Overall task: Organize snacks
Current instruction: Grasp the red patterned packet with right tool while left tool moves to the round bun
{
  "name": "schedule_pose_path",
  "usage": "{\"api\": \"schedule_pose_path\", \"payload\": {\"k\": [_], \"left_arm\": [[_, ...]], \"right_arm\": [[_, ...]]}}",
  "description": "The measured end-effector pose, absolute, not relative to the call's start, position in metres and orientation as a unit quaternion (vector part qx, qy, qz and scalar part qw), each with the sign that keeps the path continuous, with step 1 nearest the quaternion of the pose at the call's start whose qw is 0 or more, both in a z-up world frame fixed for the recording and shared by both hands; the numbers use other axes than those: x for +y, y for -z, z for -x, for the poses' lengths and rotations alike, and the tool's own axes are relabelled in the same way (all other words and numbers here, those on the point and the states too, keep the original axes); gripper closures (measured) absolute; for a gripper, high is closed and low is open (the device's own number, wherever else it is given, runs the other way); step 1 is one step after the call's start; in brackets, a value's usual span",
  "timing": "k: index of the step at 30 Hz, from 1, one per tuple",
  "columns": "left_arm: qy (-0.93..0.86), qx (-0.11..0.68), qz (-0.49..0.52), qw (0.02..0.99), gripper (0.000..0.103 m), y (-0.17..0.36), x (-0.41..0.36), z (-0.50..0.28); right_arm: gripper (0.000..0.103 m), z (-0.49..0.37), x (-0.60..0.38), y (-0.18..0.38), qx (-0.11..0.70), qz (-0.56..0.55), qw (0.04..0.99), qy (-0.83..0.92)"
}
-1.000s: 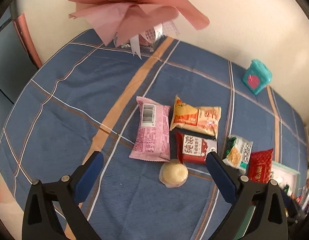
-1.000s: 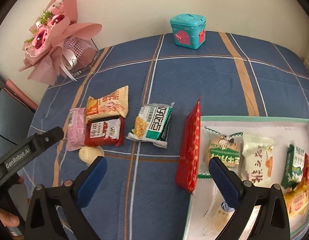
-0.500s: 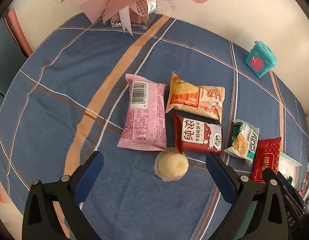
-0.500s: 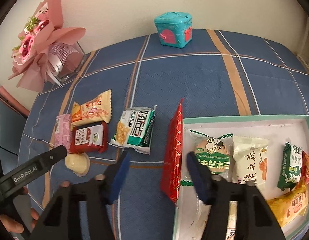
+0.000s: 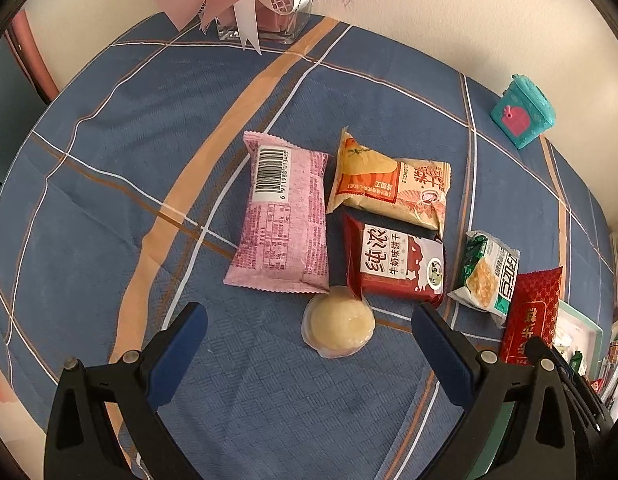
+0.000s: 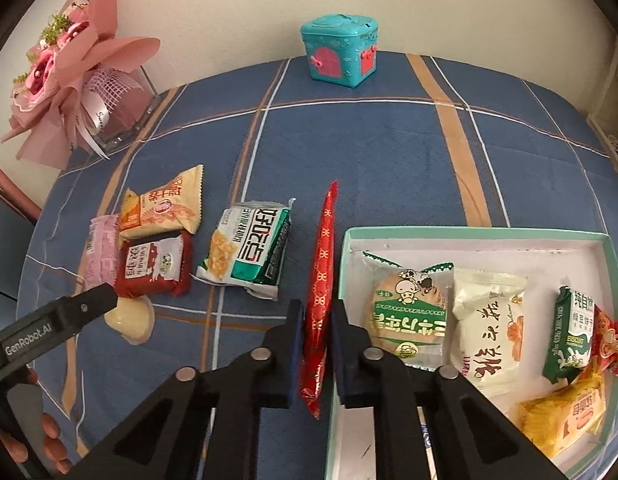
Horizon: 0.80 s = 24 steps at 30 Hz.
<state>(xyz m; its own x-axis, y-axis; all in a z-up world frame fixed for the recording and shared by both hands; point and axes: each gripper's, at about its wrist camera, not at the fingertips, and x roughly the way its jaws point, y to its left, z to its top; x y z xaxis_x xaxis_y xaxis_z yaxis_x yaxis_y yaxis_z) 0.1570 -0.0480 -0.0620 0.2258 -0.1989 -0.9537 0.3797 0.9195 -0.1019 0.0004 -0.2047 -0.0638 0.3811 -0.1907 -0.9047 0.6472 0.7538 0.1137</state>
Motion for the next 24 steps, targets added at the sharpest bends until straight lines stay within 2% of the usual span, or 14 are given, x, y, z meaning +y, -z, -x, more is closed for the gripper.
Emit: {"api": "schedule_pose_path", "payload": {"k": [20, 24], "left_arm": [[0.180, 0.607, -0.066, 0.772, 0.001, 0.074, -0.047, -0.157], [0.182, 0.611, -0.065, 0.768, 0.004, 0.076, -0.047, -0.156]], "right_arm": [[0.091, -0.001, -0.195, 0.026, 0.441, -0.261, 0.827, 0.231], [0.091, -0.007, -0.188, 0.027, 0.437, -0.280, 0.832, 0.197]]}}
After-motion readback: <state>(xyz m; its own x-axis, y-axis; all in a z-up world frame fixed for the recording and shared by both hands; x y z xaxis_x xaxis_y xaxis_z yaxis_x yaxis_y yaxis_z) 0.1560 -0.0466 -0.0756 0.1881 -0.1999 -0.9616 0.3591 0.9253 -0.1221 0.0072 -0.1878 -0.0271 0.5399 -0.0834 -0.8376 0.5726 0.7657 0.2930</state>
